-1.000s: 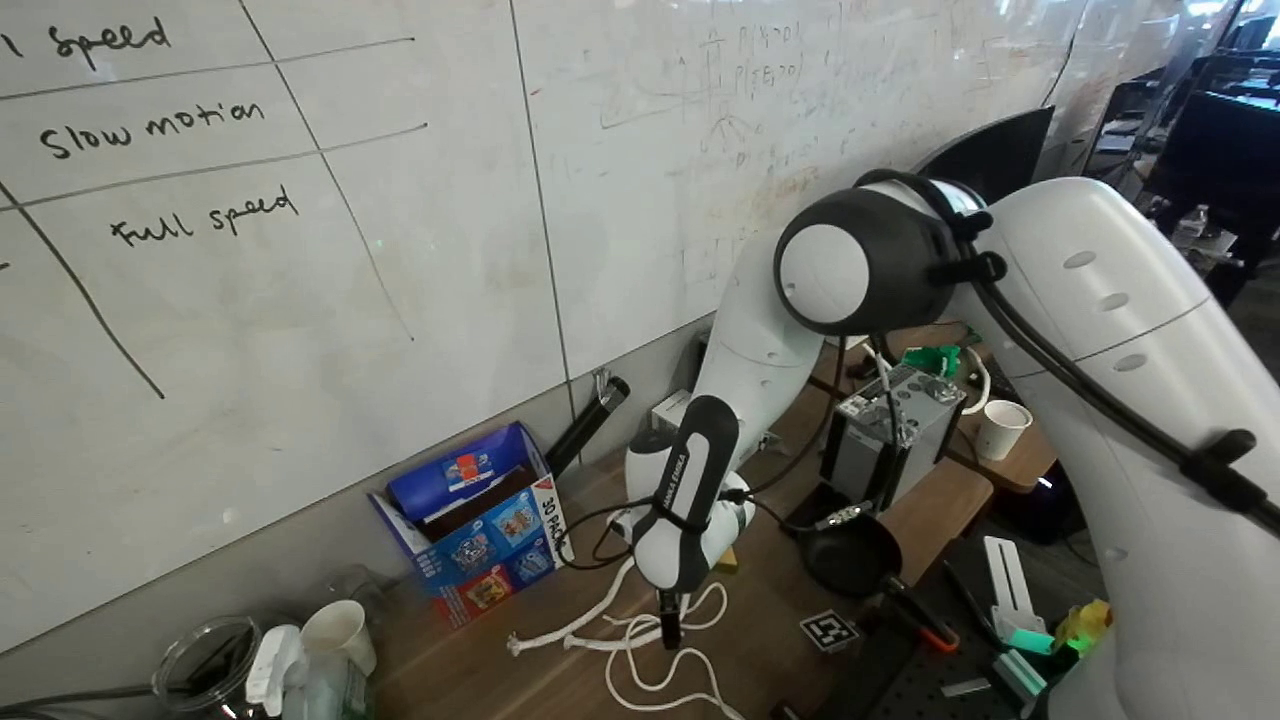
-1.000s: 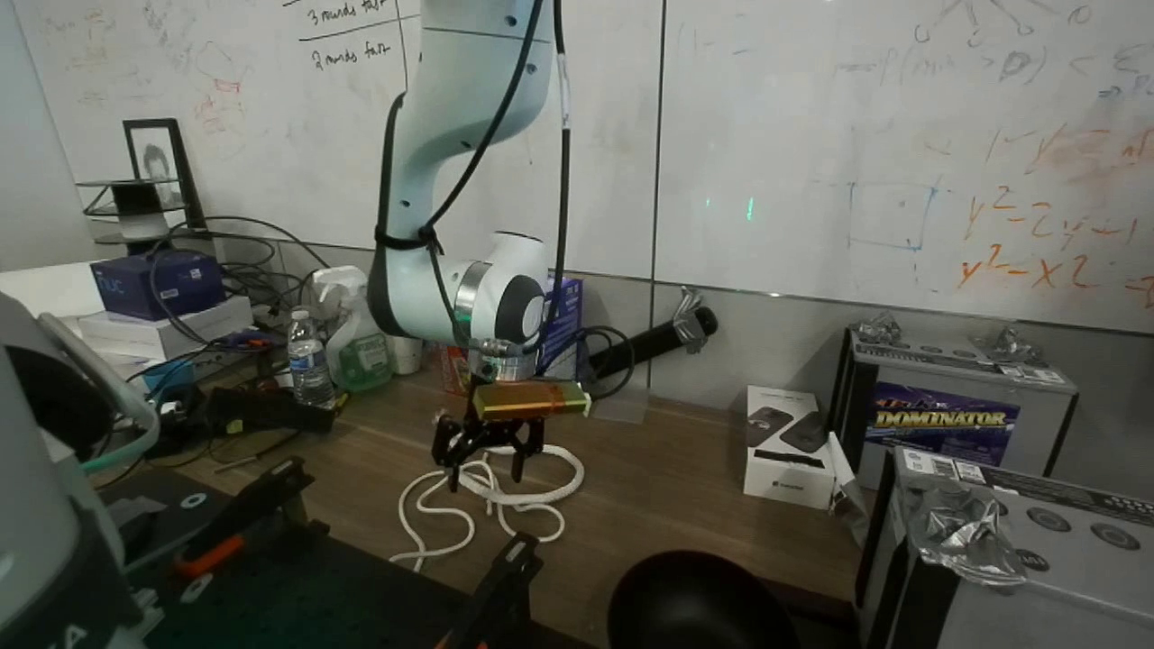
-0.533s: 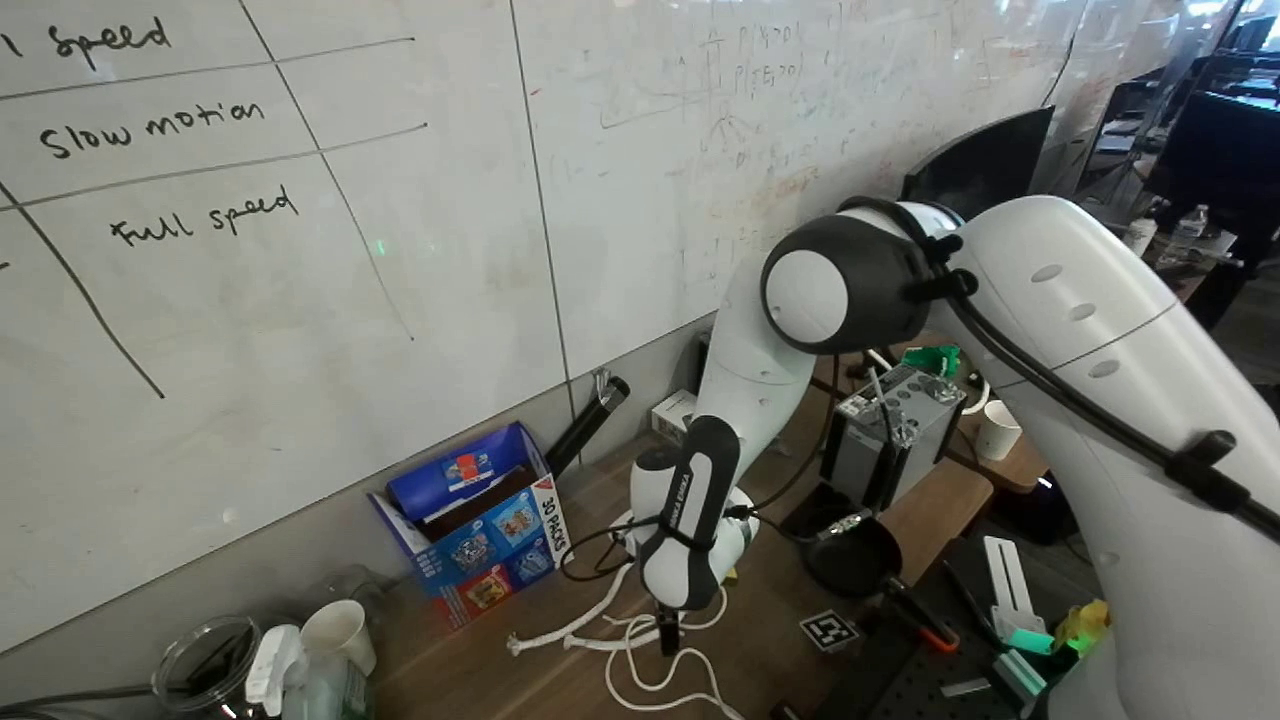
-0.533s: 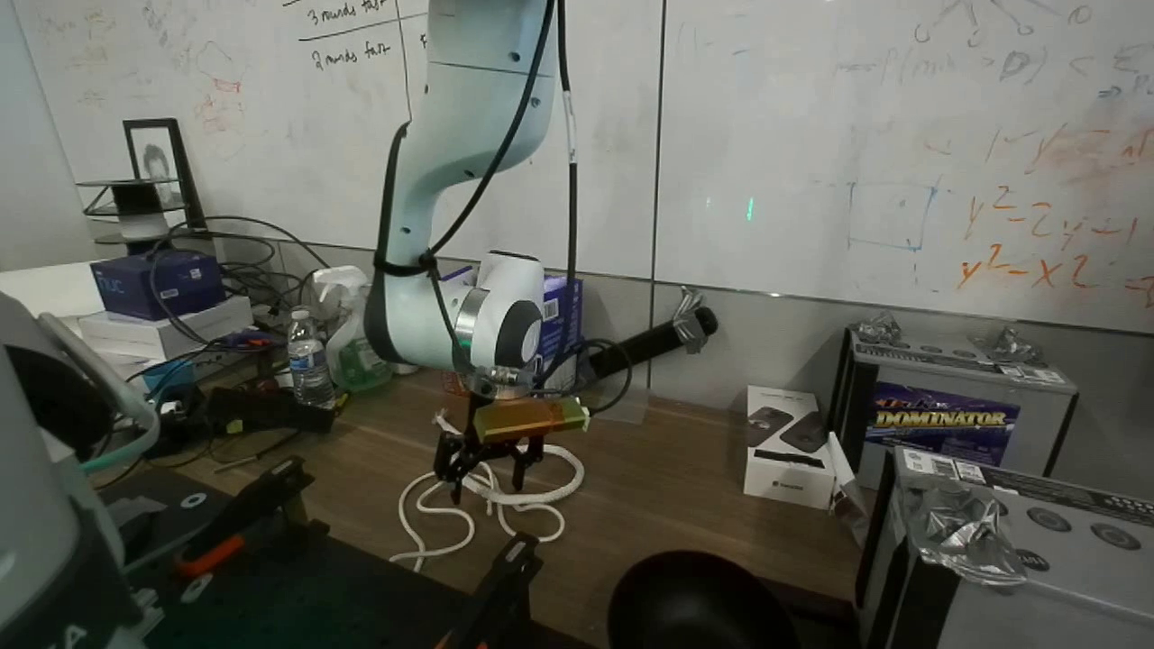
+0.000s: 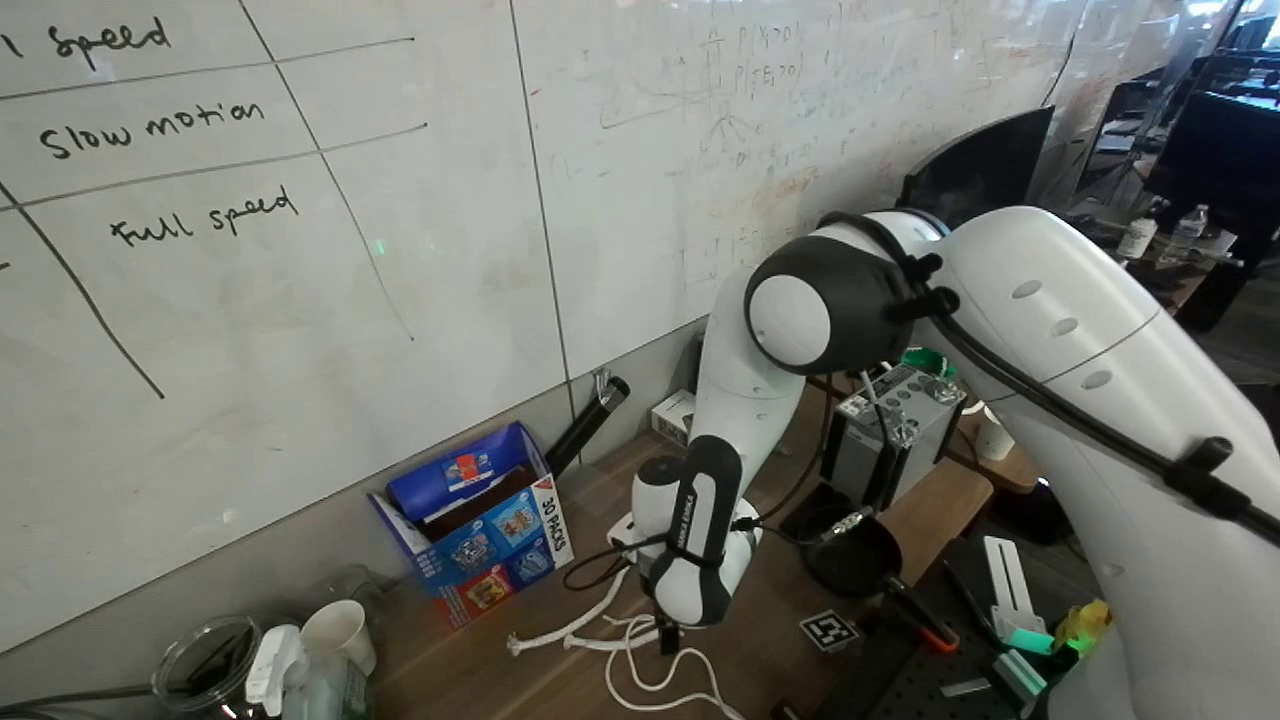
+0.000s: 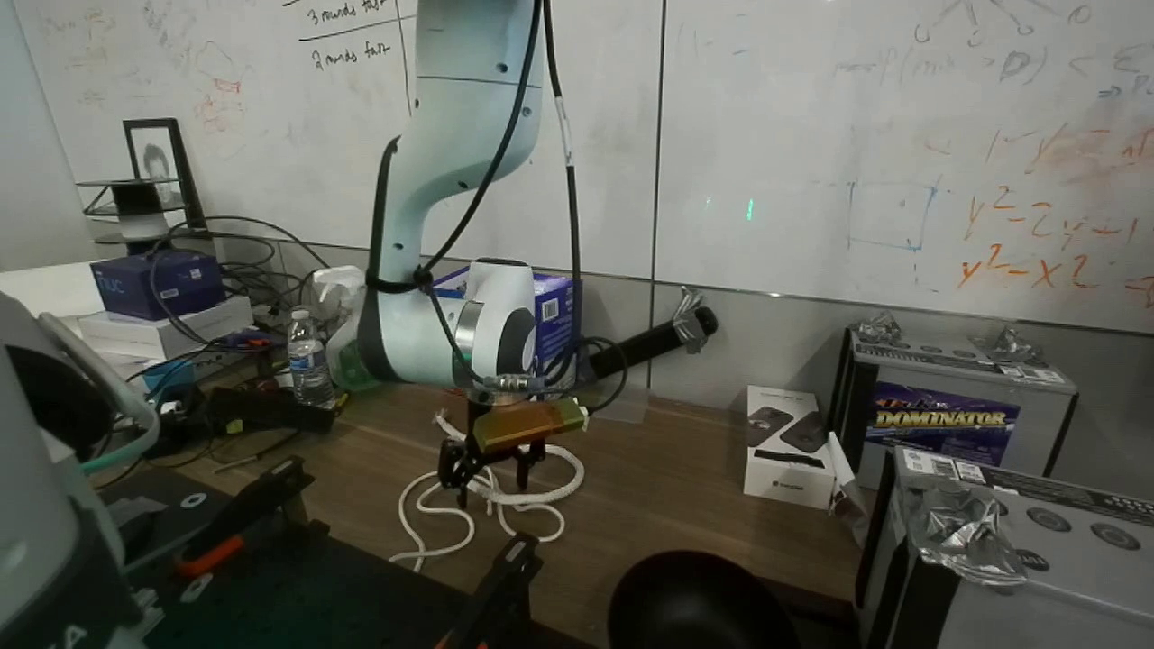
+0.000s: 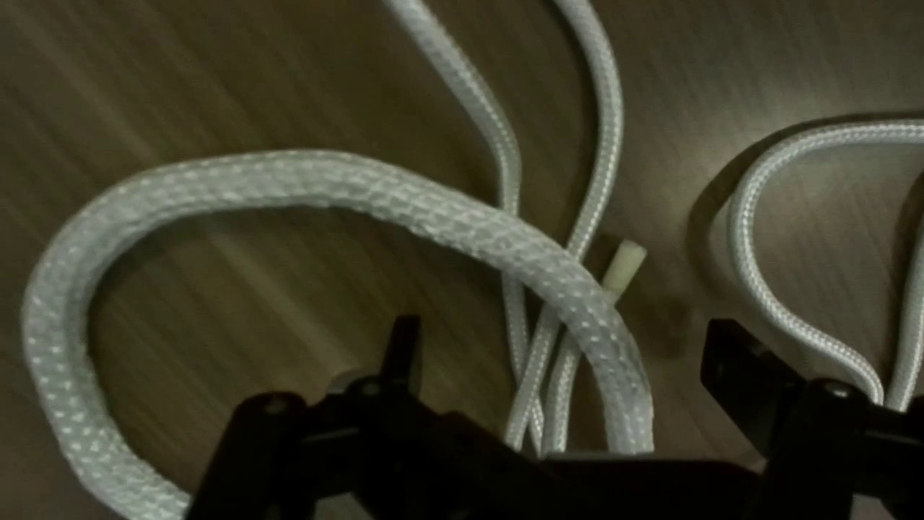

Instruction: Put the white strings inside the box.

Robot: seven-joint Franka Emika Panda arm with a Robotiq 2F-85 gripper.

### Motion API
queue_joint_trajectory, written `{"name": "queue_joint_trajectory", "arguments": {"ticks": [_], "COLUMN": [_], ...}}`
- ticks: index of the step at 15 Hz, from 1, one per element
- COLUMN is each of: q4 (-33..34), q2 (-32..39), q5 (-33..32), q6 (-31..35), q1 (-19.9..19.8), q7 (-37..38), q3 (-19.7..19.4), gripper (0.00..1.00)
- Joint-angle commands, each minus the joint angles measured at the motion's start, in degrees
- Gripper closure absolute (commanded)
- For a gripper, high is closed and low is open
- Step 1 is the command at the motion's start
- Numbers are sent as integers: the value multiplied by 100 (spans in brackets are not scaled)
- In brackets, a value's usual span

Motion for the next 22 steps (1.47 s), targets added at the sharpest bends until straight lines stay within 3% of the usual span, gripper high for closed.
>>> {"name": "queue_joint_trajectory", "arguments": {"ticks": [1, 8, 16, 17, 18, 22], "q4": [-11, -92, -59, -51, -45, -34], "q2": [9, -74, -43, -33, -24, -37], "q5": [-255, -479, -587, -596, -588, -589], "q6": [320, 615, 623, 615, 621, 598], "q1": [359, 859, 1176, 1195, 1190, 1223], "q7": [379, 818, 1099, 1120, 1149, 1201], "q3": [-289, -676, -936, -950, -946, -965], "gripper": [0, 0, 0, 25, 27, 57]}}
